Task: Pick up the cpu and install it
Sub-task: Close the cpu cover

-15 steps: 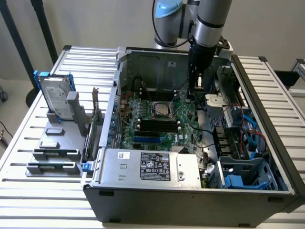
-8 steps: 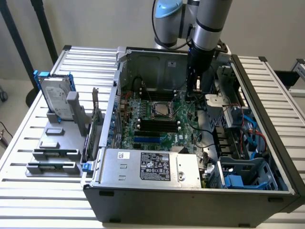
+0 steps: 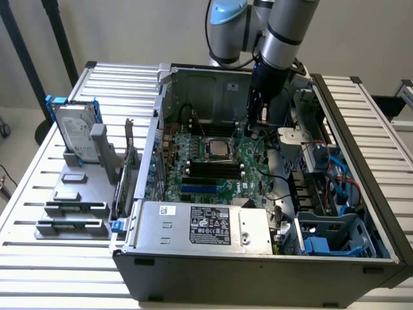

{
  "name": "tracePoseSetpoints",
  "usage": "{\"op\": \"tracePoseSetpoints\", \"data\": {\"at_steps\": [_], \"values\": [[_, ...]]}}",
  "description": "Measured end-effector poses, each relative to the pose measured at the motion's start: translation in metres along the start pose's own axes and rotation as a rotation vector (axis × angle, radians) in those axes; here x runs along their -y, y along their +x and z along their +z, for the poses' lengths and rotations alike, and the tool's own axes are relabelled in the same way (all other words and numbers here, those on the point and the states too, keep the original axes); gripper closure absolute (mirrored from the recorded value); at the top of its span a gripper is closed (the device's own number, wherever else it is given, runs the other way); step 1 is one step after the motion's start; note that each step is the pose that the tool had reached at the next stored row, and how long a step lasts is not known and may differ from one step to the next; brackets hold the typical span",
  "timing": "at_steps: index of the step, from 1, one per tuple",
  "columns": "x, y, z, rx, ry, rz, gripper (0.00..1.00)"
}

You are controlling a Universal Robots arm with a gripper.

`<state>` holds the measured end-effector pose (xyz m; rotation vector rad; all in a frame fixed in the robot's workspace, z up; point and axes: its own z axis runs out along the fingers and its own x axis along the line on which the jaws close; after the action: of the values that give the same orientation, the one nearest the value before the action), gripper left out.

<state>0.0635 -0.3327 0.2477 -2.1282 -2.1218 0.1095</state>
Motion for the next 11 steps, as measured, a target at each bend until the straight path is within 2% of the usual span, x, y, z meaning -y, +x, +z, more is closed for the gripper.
{"op": "tracePoseSetpoints", "data": {"at_steps": [8, 11], "values": [[0.0137, -0.004, 0.0017, 0.0005, 0.0283, 0.001, 0.89], [0.0195, -0.005, 0.0025, 0.0004, 0.0422, 0.002, 0.89]]}}
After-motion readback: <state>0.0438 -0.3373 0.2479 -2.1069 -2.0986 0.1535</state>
